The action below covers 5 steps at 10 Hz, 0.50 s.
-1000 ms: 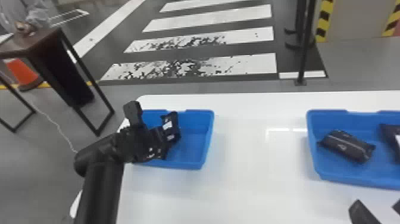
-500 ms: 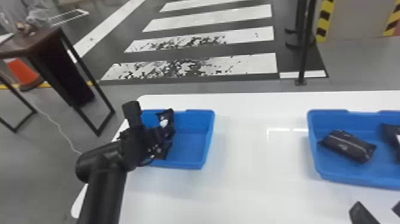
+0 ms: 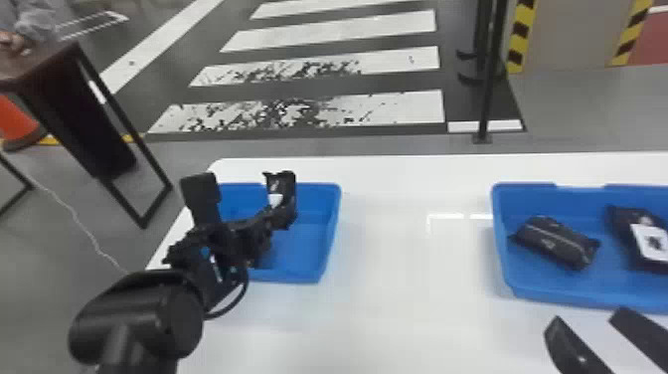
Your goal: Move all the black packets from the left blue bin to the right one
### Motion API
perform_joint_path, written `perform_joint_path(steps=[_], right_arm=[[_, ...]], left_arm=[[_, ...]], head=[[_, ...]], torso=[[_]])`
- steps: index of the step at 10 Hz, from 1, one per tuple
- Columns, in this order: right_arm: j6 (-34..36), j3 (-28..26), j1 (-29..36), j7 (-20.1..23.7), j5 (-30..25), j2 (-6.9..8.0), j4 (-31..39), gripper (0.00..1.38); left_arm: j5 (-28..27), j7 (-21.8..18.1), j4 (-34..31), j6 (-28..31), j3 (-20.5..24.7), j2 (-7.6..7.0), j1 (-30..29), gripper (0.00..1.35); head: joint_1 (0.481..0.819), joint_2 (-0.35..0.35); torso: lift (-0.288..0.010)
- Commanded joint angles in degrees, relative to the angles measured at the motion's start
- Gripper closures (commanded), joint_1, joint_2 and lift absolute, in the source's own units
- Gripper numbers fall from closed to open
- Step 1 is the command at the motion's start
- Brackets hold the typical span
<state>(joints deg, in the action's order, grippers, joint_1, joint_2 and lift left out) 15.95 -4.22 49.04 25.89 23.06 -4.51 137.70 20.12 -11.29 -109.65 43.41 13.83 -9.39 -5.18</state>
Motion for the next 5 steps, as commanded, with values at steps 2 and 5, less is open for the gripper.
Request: perform_joint_path(steps=[2,5], right_arm=[[1.5,0.1,-4.5,1.3,-0.2,-0.24,-0.7,0.20],[4.9,1.9,-11.1,4.0,-0.2,-0.76,-3.1,0.20]], left_arm=[[-0.5,-2.2,-11.9,1.2,-3.9,1.30,-8.2,1.21],[-1.1,-4.7,-19.0,1.4,-9.1,1.57,-13.1,1.21]], head=[[0.695,0.203],[0.695,0.120]], torso=[[-0.140],[-0.140]])
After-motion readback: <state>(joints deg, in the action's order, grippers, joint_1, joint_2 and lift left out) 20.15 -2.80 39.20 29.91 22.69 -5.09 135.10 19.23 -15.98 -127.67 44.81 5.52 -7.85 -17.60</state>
